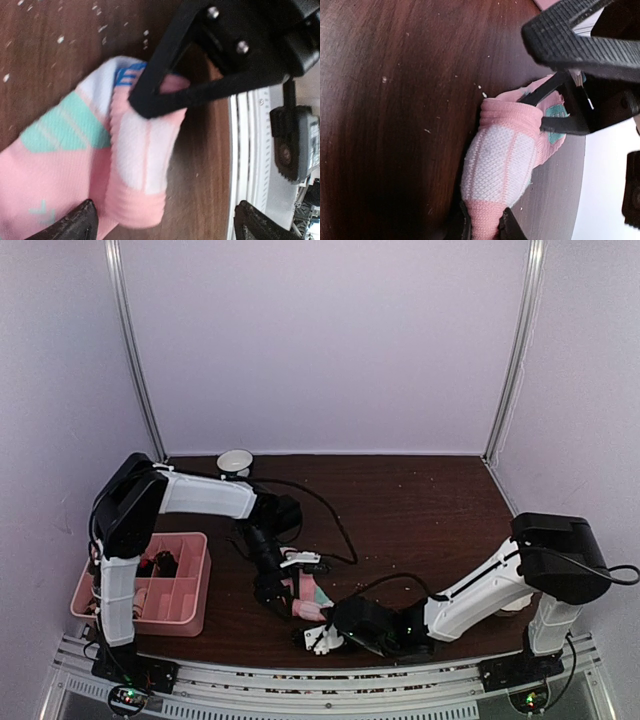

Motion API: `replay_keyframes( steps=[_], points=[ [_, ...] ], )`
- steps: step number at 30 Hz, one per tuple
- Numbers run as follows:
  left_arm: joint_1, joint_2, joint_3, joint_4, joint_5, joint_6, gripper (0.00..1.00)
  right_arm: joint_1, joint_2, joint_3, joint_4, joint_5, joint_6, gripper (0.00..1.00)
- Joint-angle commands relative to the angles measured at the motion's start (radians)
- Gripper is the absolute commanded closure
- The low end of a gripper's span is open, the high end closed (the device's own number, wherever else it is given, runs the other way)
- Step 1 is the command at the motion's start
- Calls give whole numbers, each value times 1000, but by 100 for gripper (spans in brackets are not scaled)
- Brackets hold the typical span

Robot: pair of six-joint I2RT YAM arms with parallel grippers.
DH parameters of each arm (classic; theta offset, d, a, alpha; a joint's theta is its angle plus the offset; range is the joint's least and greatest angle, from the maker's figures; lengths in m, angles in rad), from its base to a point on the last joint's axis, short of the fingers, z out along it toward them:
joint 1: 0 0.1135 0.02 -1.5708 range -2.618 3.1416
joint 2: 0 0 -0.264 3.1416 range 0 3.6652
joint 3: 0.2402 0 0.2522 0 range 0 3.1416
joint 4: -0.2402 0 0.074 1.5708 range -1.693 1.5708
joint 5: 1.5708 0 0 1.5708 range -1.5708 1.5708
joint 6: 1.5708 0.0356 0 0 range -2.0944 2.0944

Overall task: Roll the socks
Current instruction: Roll the sock.

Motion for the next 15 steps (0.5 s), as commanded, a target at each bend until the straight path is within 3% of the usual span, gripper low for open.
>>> replay_keyframes(
  steps=[1, 5, 9, 15],
  points=[
    [72, -63, -62, 93, -335, -107, 2, 2, 3, 10, -116, 5, 59, 100],
    [79, -58, -91, 198, -476, -194, 2, 16, 13, 20, -104, 31, 68, 100],
    [78, 43, -39, 183, -399, -192, 2, 35, 20, 41, -89, 68, 78, 100],
    [62, 161, 147, 36, -259, -118, 2, 62, 11, 51, -51, 101, 66, 100]
  ],
)
